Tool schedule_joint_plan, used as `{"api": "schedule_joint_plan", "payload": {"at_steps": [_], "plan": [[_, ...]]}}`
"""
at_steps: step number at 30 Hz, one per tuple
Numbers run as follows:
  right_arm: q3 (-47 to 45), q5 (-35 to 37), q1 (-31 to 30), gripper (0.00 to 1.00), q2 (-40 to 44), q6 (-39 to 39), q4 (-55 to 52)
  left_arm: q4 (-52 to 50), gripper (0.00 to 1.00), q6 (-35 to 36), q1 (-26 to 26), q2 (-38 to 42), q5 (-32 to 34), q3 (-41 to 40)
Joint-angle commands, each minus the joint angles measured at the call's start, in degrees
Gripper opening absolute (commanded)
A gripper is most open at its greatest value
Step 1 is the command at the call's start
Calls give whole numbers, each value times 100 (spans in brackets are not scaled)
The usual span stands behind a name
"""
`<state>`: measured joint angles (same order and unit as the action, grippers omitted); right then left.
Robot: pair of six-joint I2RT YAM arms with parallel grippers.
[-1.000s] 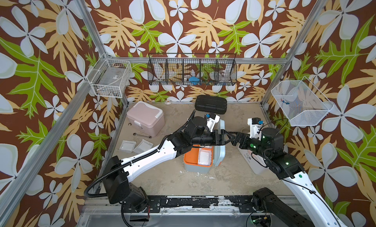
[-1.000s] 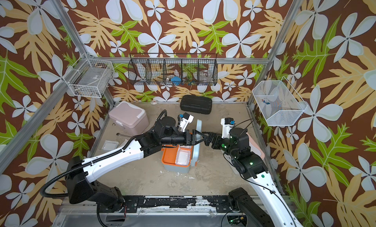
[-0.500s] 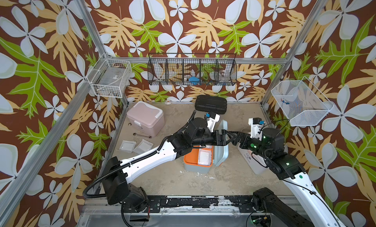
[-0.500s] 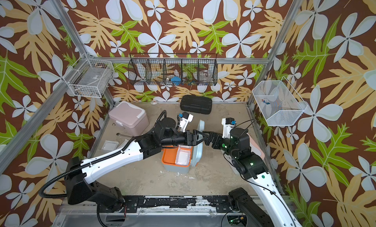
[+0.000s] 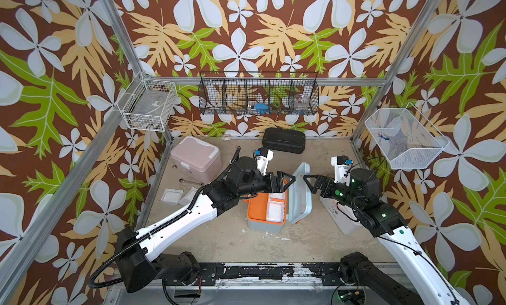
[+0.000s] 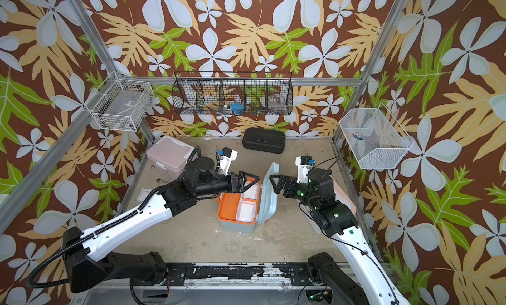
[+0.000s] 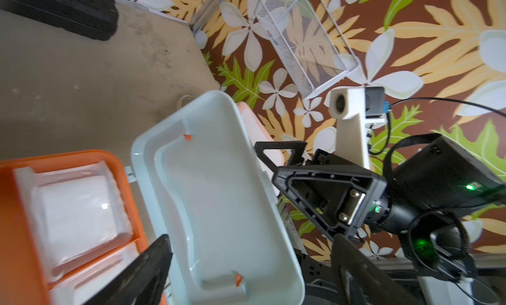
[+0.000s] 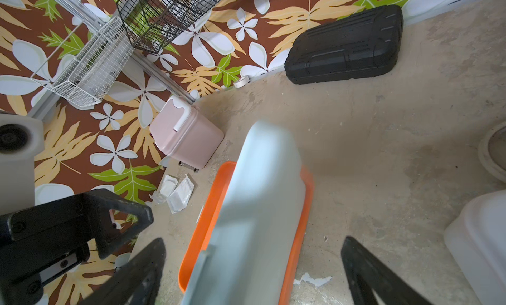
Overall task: Open first aid kits and take out gauze
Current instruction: Open the lid of the first aid kit, then pick up the gauze from the first aid kit.
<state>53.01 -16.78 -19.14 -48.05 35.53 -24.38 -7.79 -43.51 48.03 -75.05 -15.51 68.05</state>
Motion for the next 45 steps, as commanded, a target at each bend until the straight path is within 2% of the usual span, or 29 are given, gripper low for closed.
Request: {"api": "schedule_joint_plan", "payload": {"at_steps": [1, 3, 9, 16, 24, 32, 35, 40, 42, 45], "plan": [[17, -82, -7, 99, -3, -174, 122, -1015, 90, 586, -25, -22, 789, 84], [-28, -122, -6, 97, -80, -218, 138, -1428, 87, 734, -72, -154, 1174, 185], [-262, -311, -7, 89, -100, -229, 184, -2046, 79, 1060, -83, -830, 1498, 602], [-444, -300, -5, 88, 42, -295, 118, -2478, 71, 1291, -84, -1402, 2052, 985], [-538, -335, -8, 88, 48, -311, 144, -2622, 63, 1462, -83, -2048, 2001, 1387], [-555, -343, -9, 88, 26, -318, 153, -2613, 52, 1491, -90, -2360, 1970, 1560], [-573, -333, -11, 88, 53, -319, 144, -2605, 45, 1485, -83, -2433, 1947, 1571], [-582, -320, -8, 88, 51, -307, 135, -2596, 43, 1494, -88, -2557, 1965, 1553], [-602, -325, -10, 88, 52, -300, 156, -2593, 33, 1503, -84, -2550, 1960, 1544], [-669, -360, -5, 88, -21, -257, 240, -2586, 23, 1506, -83, -2468, 2000, 1501]]}}
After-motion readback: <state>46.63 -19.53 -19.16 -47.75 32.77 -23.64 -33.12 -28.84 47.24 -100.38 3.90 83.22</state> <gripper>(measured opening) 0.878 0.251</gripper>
